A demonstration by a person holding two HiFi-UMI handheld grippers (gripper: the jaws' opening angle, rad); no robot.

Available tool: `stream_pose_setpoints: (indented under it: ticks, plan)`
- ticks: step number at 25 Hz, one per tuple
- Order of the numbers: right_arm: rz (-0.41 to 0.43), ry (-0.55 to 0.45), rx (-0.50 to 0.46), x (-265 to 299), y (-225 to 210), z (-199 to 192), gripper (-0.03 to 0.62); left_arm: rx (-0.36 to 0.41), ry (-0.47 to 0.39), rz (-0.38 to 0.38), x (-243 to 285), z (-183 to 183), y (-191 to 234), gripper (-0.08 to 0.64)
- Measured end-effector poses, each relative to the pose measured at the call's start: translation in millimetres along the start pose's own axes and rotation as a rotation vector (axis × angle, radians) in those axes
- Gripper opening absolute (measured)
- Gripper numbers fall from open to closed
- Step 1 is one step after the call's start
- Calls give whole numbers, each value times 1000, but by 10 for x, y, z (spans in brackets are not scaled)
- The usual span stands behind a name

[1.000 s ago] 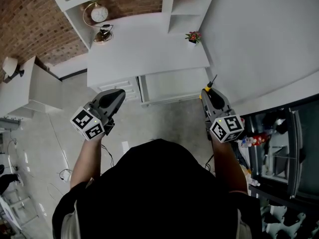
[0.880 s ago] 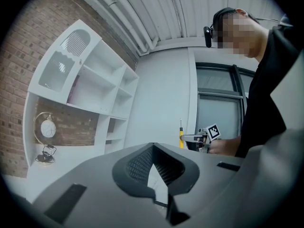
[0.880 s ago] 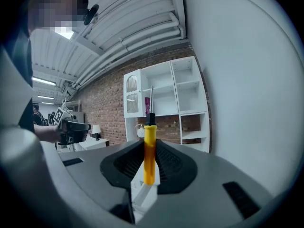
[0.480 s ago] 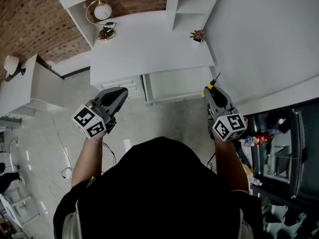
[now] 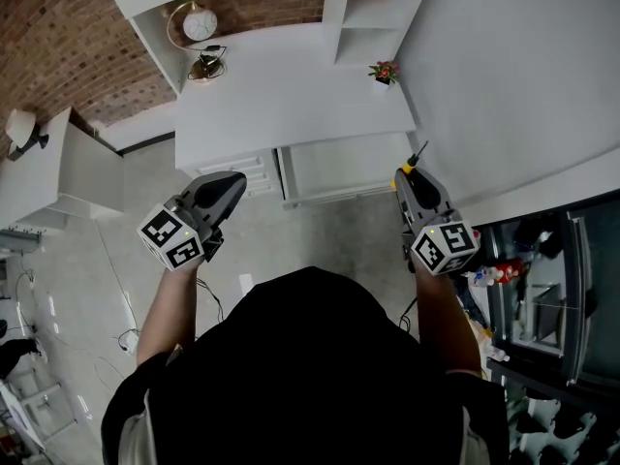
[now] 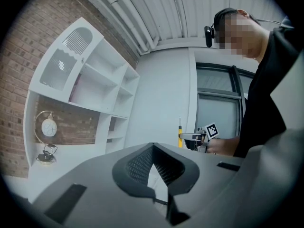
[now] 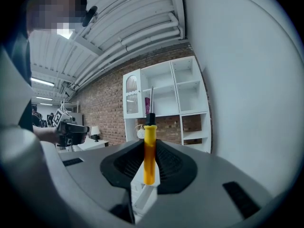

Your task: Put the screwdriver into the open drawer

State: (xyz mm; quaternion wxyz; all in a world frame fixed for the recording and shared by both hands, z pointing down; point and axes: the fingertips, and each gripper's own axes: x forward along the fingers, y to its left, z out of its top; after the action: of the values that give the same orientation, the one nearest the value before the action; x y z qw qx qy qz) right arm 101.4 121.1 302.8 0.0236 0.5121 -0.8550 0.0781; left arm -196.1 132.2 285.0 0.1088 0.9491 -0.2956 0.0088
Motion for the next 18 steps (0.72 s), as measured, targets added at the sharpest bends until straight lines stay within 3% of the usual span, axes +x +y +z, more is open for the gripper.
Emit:
stream_pose_setpoints:
  ticks: [18]
  plan:
    - [2,-10,5,93,-61,60,83,2,21,4,5,-1,52,15]
